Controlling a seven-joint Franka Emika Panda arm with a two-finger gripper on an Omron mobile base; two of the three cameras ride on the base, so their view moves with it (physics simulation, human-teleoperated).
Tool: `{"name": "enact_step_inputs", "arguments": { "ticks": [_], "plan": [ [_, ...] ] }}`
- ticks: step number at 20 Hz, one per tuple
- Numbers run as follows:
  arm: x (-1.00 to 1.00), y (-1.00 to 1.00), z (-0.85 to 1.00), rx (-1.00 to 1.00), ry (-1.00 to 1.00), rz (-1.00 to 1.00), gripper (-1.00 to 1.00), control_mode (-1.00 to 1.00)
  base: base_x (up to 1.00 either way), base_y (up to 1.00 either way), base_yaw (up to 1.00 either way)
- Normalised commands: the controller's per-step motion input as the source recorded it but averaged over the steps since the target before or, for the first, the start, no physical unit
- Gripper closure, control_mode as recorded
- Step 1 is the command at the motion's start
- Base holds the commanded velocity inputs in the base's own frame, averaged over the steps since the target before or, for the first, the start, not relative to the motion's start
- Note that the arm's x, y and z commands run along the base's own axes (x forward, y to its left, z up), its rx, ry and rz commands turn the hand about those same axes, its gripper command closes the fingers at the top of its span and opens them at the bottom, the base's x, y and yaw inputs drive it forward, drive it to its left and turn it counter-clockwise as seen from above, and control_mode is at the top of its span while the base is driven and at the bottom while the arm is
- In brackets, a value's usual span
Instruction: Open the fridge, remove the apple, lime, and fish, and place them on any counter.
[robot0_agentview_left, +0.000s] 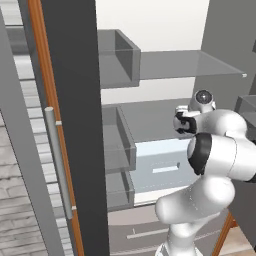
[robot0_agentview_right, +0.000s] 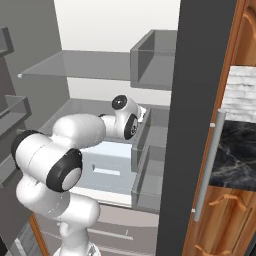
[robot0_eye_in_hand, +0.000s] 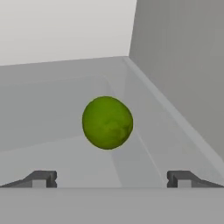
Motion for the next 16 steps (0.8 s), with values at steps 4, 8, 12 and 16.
{"name": "enact_step_inputs", "arguments": {
  "ticks": [4, 8, 12, 16],
  "plan": [
    [0.54, -0.11, -0.25, 0.01, 0.00, 0.00, -1.00, -1.00, 0.00, 0.00, 0.00],
    [0.49, -0.14, -0.21, 0.02, 0.00, 0.00, -1.00, -1.00, 0.00, 0.00, 0.00],
    [0.41, -0.18, -0.16, 0.03, 0.00, 0.00, -1.00, -1.00, 0.00, 0.00, 0.00],
    [0.26, -0.19, -0.14, 0.04, 0.00, 0.00, -1.00, -1.00, 0.00, 0.00, 0.00]
  ]
}}
